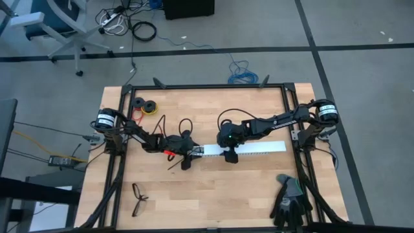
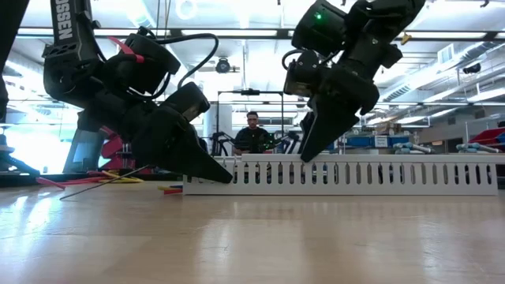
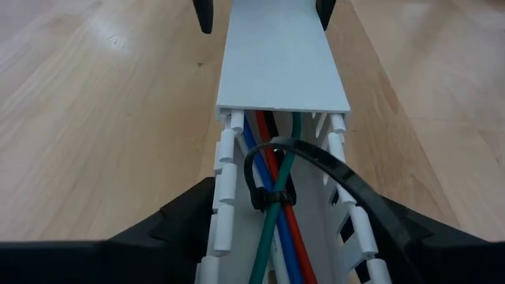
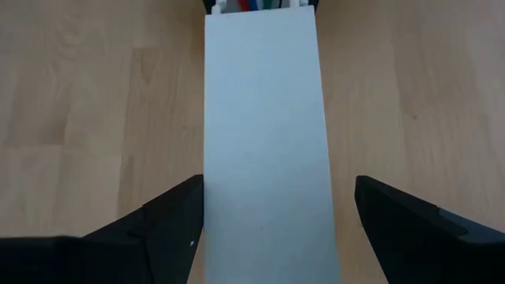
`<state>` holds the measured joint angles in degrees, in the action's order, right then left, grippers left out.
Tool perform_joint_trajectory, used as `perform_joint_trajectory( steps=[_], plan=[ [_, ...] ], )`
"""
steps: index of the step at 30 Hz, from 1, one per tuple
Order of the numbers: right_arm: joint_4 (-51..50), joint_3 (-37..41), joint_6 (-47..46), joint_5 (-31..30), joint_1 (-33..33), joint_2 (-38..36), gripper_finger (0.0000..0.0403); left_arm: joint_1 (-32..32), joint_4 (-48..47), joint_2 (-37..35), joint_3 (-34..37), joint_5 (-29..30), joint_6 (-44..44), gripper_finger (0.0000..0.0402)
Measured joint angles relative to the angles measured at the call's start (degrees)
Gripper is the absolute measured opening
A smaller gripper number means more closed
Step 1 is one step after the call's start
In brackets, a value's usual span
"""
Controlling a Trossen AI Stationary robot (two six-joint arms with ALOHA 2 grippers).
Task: Ziptie cables
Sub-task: Close the white cable duct
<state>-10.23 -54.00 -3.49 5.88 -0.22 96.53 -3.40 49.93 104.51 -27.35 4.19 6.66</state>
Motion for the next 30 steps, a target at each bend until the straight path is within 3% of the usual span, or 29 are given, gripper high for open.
perform_joint_trajectory(
  steps=[23,30],
  plan=[
    [3.5,0.0,0.1,-0.5,0.0,1.9,0.0304,0.0,-0.2,0.0,-0.4,0.2,-0.2,0.0249],
    [4.6,0.0,0.1,-0.1,0.0,1.9,0.0249,0.0,-0.2,0.0,-0.5,0.2,-0.3,0.0249]
  ],
)
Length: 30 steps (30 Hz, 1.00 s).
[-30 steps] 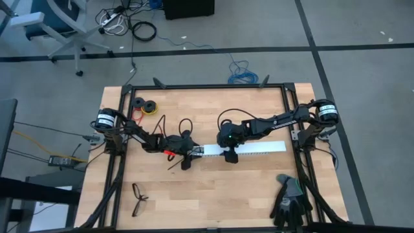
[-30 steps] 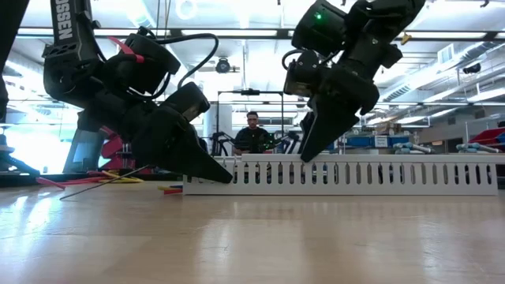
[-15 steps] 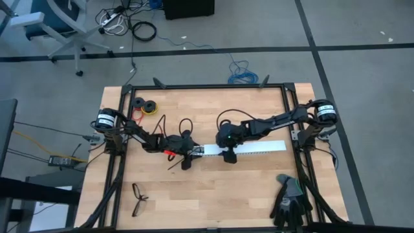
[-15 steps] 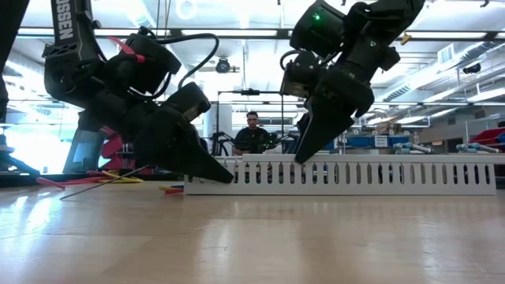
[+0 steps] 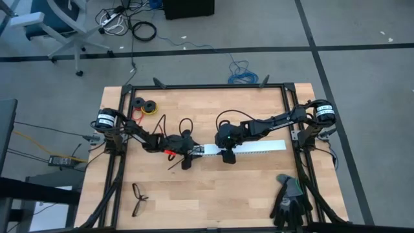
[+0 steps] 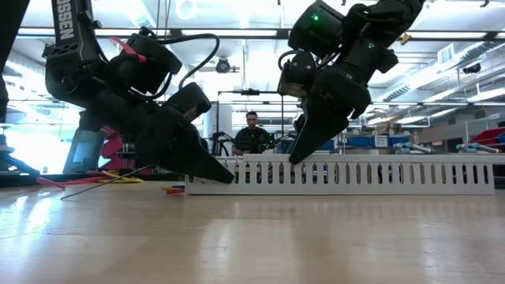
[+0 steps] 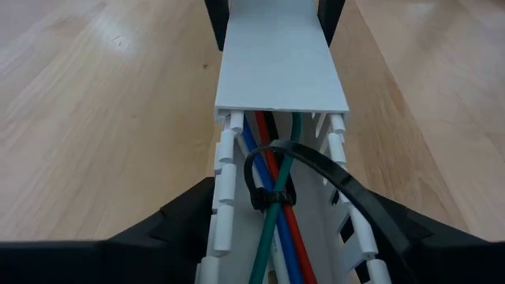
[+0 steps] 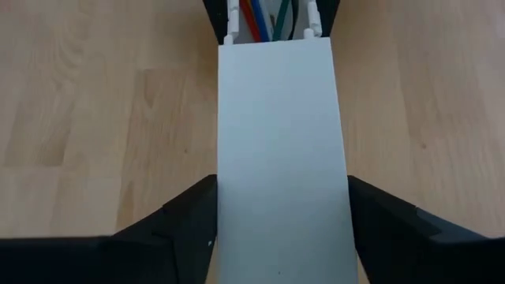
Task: Ziptie cables
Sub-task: Close the white cable duct
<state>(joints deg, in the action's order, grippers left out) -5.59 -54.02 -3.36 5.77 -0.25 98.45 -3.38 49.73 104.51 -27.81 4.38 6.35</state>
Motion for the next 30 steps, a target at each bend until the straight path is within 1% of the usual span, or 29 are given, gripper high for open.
perform_joint_trajectory(
  steps=[3,5,12,18,26,30],
  plan=[
    [0.1,0.0,0.2,0.0,0.0,0.0,0.0228,0.0,0.0,0.0,0.0,0.0,-0.1,0.0249],
    [0.3,0.0,0.2,0.0,0.0,0.0,0.0223,0.0,0.0,0.0,0.0,0.0,-0.1,0.0249],
    [1.6,0.1,0.2,0.0,0.0,0.0,0.0237,0.0,0.0,0.0,0.0,0.0,-0.1,0.0249],
    [3.5,0.2,0.4,0.0,0.0,0.0,0.0229,0.0,0.0,0.0,0.0,0.0,-0.1,0.0249],
    [7.7,0.2,0.9,0.2,0.1,0.1,0.0232,0.0,0.4,-0.1,0.0,0.0,-0.1,0.0249],
    [10.6,0.2,0.9,0.4,0.2,1.8,0.0232,0.0,0.8,-0.1,0.0,0.0,-0.1,0.0249]
  ],
)
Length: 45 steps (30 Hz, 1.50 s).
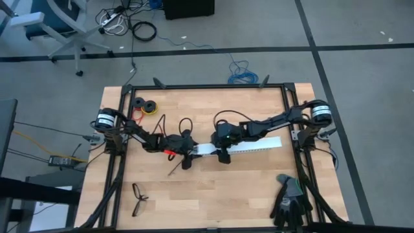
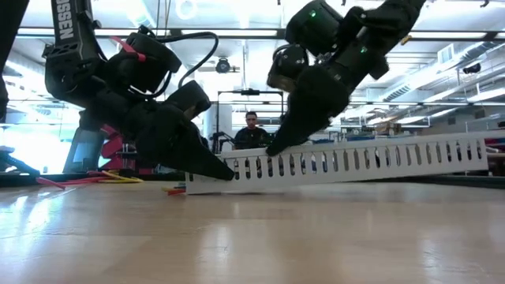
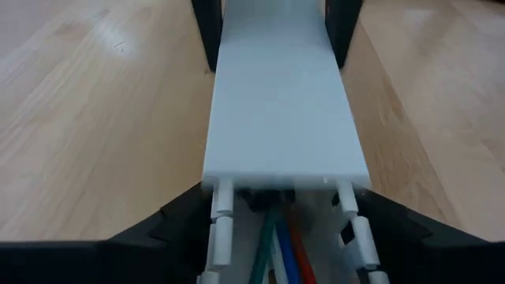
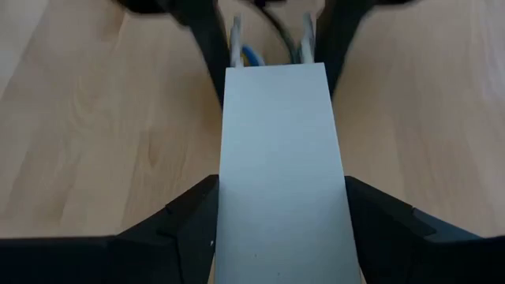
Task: Ziptie cables
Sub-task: Close the white cable duct
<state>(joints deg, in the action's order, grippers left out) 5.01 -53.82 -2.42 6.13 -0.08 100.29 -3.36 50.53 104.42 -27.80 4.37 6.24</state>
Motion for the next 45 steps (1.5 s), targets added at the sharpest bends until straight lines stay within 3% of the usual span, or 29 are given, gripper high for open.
perform_joint_trajectory(
  steps=[7,21,34,39,45],
  plan=[
    [4.0,-2.1,0.1,0.6,0.0,4.5,0.0235,0.0,-0.6,0.1,-0.1,0.3,-0.1,0.0249],
    [10.0,-2.9,1.0,1.2,0.2,4.1,0.0278,0.0,-1.1,0.1,-0.3,0.4,0.2,0.0251],
    [8.8,-2.8,0.7,1.3,0.4,3.0,0.0295,0.0,-1.6,-2.0,-0.2,0.5,0.0,0.0309],
    [6.5,-2.7,0.5,1.3,0.9,2.6,0.0295,-0.2,-5.2,-6.6,2.2,0.5,1.5,0.0309],
    [4.7,-2.7,-0.5,1.4,1.4,2.6,0.0294,-1.5,-1.4,-8.3,7.2,0.6,5.4,0.0309]
  ],
)
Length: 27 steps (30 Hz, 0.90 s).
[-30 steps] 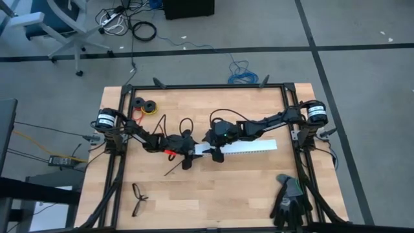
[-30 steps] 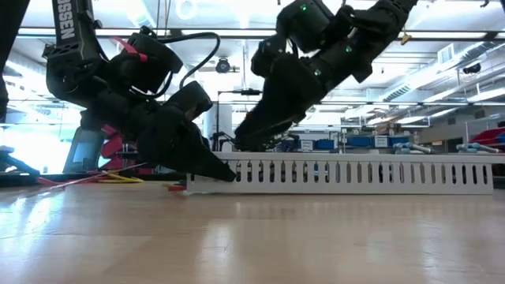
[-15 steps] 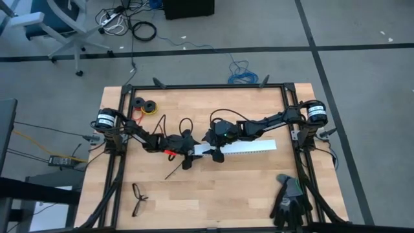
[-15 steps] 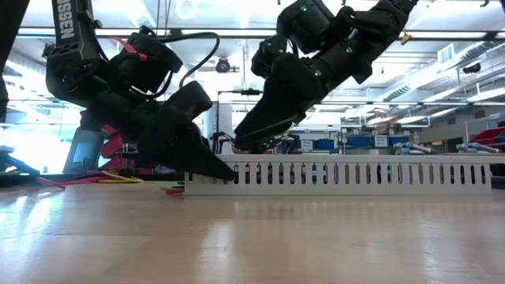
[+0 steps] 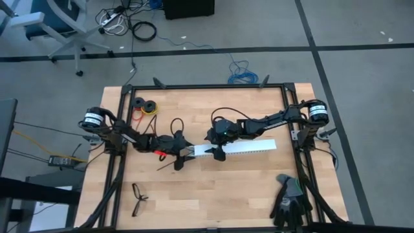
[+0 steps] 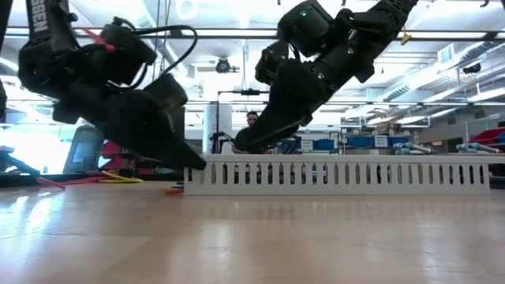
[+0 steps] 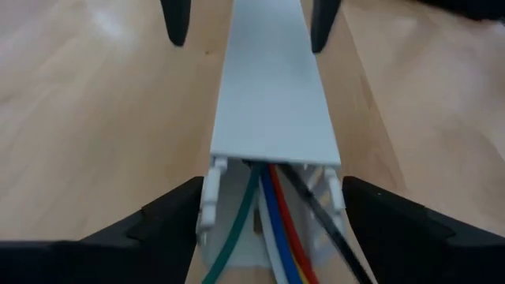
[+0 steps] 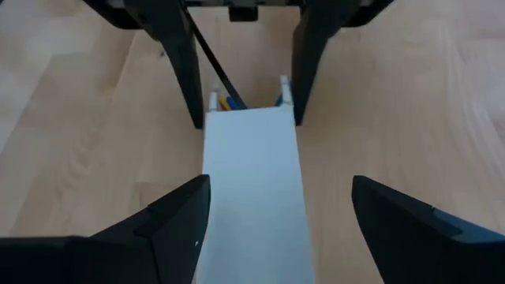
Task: Ziptie cables
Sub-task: Close the white cable duct
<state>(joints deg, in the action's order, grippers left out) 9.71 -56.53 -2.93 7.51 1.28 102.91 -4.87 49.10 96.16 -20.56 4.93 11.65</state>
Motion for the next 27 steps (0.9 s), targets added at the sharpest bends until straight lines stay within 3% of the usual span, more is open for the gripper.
perform_joint_trajectory(
  steps=[9,19,27],
  plan=[
    [-0.4,0.0,-0.8,0.0,-0.6,0.0,0.0285,-0.9,1.5,0.0,1.5,1.9,0.8,0.0306],
    [-0.3,0.0,-2.1,0.1,-0.7,0.0,0.0227,-0.9,0.9,0.0,1.5,2.1,0.7,0.0255],
    [-0.7,0.1,-6.0,3.3,-0.9,0.0,0.0199,-0.9,0.9,0.0,1.5,2.1,0.6,0.0250]
  ],
)
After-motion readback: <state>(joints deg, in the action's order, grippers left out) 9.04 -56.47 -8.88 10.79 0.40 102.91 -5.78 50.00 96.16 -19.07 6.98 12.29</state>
